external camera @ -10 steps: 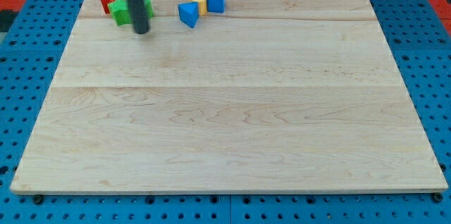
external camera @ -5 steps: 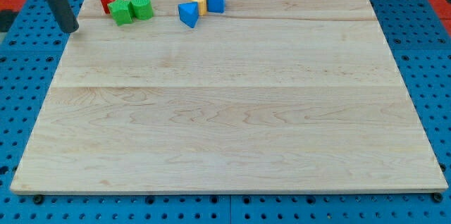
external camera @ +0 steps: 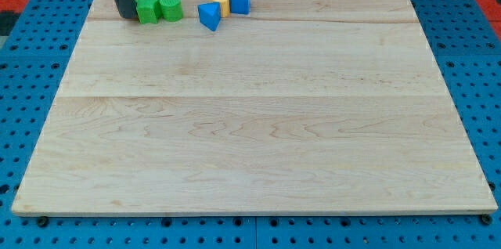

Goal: Separate green blocks from red blocks

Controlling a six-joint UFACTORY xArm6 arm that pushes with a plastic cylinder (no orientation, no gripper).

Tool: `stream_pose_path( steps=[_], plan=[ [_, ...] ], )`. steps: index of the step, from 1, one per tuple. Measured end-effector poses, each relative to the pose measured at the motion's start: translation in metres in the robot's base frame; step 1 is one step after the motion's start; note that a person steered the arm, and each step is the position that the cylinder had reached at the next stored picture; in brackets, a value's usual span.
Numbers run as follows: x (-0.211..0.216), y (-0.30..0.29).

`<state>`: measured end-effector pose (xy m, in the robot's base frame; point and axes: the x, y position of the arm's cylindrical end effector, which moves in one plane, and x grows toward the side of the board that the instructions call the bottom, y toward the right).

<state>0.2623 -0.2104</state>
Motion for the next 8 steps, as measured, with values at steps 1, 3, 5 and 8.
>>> stream_pose_path(
  steps=[1,3,5,8],
  plan=[
    [0.000,0.021],
    [0.000,0.035],
    [0.000,0.047],
    [-0.010,0.065]
  ],
)
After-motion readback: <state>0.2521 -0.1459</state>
